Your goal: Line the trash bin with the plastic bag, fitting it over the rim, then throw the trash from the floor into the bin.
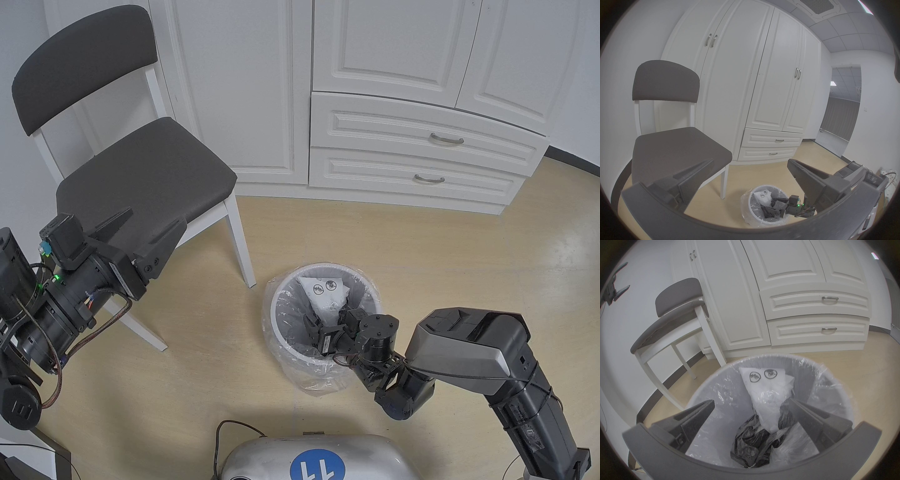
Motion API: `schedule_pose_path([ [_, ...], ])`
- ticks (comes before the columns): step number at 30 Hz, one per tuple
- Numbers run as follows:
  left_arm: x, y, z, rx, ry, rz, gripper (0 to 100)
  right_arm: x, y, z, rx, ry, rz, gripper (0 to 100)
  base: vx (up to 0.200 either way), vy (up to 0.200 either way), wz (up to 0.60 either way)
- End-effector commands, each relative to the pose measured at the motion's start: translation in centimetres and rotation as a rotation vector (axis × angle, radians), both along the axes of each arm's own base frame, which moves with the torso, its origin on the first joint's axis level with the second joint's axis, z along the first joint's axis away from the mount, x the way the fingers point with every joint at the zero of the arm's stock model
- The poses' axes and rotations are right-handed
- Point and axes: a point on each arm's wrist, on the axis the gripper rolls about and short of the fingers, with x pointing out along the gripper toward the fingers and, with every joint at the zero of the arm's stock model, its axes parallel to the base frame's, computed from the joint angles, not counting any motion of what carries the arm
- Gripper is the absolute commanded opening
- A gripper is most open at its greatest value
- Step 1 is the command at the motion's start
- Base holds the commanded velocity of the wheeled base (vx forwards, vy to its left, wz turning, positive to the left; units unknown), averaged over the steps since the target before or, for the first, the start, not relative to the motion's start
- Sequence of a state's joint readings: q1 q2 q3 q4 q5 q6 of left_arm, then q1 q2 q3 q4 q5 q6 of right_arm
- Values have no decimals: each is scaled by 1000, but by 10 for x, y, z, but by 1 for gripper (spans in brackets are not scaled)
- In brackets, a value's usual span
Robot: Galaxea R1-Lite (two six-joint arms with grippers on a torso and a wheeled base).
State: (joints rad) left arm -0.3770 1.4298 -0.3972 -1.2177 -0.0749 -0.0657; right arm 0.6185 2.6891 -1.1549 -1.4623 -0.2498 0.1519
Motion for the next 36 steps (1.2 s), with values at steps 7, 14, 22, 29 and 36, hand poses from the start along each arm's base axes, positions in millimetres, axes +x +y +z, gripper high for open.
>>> schedule_pose_path([
  [7, 1, -1, -2, 4, 9, -5, 100, -8, -8, 41, -17, -46, -3, 100, 0, 0, 0],
  [14, 5, -3, -12, 22, 49, -6, 100, -11, -41, 68, -177, -64, -63, 100, 0, 0, 0],
  [22, 9, -4, -35, 91, 127, -1, 100, -17, -85, 105, -281, -12, -134, 100, 0, 0, 0],
  [29, 13, -6, -54, 169, 184, 1, 100, -20, -110, 110, -377, -15, -177, 100, 0, 0, 0],
  [36, 23, -10, -72, 214, 239, 4, 100, -20, -116, 118, -374, -34, -197, 100, 0, 0, 0],
])
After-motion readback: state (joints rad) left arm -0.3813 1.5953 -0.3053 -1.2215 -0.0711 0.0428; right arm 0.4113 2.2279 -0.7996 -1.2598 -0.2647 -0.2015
